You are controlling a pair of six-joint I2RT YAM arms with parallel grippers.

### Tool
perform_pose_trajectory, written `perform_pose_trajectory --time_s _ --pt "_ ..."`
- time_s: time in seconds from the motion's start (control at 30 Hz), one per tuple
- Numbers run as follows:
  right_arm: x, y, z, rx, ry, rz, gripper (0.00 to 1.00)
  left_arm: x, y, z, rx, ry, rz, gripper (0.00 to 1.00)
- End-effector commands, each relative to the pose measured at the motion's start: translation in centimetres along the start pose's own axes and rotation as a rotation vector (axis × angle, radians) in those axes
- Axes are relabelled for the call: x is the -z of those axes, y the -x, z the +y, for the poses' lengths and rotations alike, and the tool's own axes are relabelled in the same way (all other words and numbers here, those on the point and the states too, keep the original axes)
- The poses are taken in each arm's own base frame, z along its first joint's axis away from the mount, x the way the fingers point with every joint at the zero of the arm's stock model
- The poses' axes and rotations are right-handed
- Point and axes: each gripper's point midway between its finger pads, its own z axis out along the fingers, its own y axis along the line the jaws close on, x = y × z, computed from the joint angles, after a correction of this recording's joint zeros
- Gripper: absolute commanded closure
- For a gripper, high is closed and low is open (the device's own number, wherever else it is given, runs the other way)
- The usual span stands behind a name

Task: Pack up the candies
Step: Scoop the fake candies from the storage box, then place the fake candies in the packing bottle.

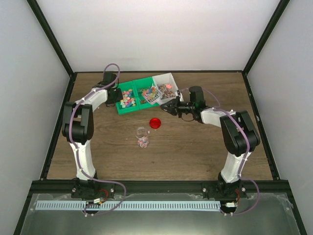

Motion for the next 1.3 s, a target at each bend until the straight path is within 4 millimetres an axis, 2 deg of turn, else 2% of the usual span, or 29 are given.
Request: perform_pose_trajectory --time_s 0.0,0.23,0.53,0.93,1.27 --pt "1.2 -1.0 4.7 0.143 0.149 0.007 0.99 -1.1 -2.6 -0.5 0.003 -0.036 0.104 0.96" --pt "2.6 -2.7 6.2 0.225 0.148 0.053 0.99 -0.9 -2.3 -1.0 0.008 -0.06 0.105 0.96" --pt "5.4 -6.9 7.4 0.29 0.15 0.085 0.99 -0.5 -2.2 -1.8 0.032 -0.1 0.107 0.96" --pt "8.8 -12.2 7.3 0.26 0.128 0.113 0.99 -1.0 -1.8 -1.8 0.042 -0.096 0.105 0.96" --pt "10.0 -15.3 6.8 0.244 0.101 0.149 0.99 -0.9 -1.5 -1.4 0.035 -0.063 0.1 0.73"
